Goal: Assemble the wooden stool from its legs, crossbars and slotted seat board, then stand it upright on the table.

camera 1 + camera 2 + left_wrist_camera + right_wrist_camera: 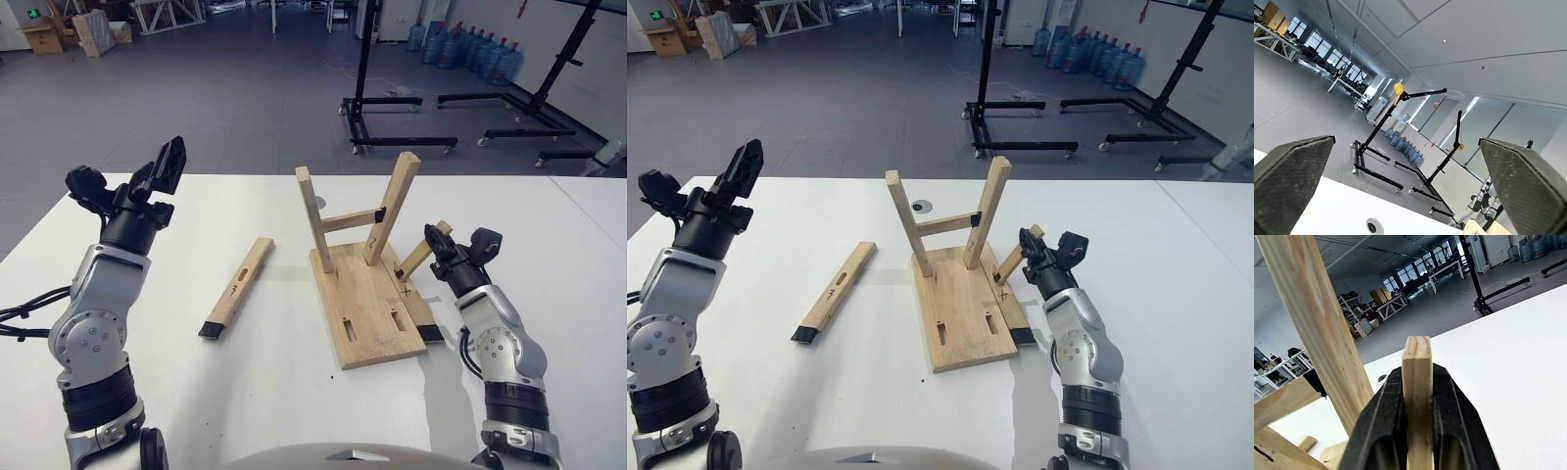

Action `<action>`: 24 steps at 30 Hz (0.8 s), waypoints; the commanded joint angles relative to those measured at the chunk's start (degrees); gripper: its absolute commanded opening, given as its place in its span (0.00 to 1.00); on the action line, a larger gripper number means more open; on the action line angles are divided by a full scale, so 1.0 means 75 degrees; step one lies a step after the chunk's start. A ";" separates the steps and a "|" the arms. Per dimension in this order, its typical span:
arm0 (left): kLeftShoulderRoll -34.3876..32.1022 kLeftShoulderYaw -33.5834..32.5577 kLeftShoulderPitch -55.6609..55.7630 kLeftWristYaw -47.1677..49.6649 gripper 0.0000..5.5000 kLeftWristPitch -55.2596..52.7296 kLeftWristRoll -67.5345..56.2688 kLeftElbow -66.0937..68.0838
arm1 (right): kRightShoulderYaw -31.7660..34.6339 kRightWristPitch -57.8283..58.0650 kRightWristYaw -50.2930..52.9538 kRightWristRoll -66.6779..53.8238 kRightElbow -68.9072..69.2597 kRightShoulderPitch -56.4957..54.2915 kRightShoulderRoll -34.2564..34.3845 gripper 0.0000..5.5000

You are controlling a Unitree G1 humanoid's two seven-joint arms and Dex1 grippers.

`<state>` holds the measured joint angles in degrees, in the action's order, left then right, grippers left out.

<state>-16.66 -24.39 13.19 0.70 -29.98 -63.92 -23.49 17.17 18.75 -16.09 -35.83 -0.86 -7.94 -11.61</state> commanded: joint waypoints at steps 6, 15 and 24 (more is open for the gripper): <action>-0.0008 0.0115 -0.0018 -0.0021 0.98 0.0003 0.0178 0.0043 | -0.0474 -0.0427 -0.0265 0.0927 -0.0391 0.0401 -0.0126 0.07; -0.0046 0.0199 0.0057 -0.0068 0.98 -0.0003 0.0339 0.0058 | -0.1611 -0.2572 -0.0892 0.2916 -0.1602 0.0998 -0.0508 0.07; -0.0045 0.0236 0.0080 -0.0085 0.98 -0.0015 0.0383 0.0068 | -0.1610 -0.3051 -0.1138 0.2832 -0.2653 0.1010 -0.0508 0.07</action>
<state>-16.67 -22.93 13.20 0.19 -29.97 -61.59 -23.47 5.60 -10.83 -24.70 -15.84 -13.55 -5.73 -15.50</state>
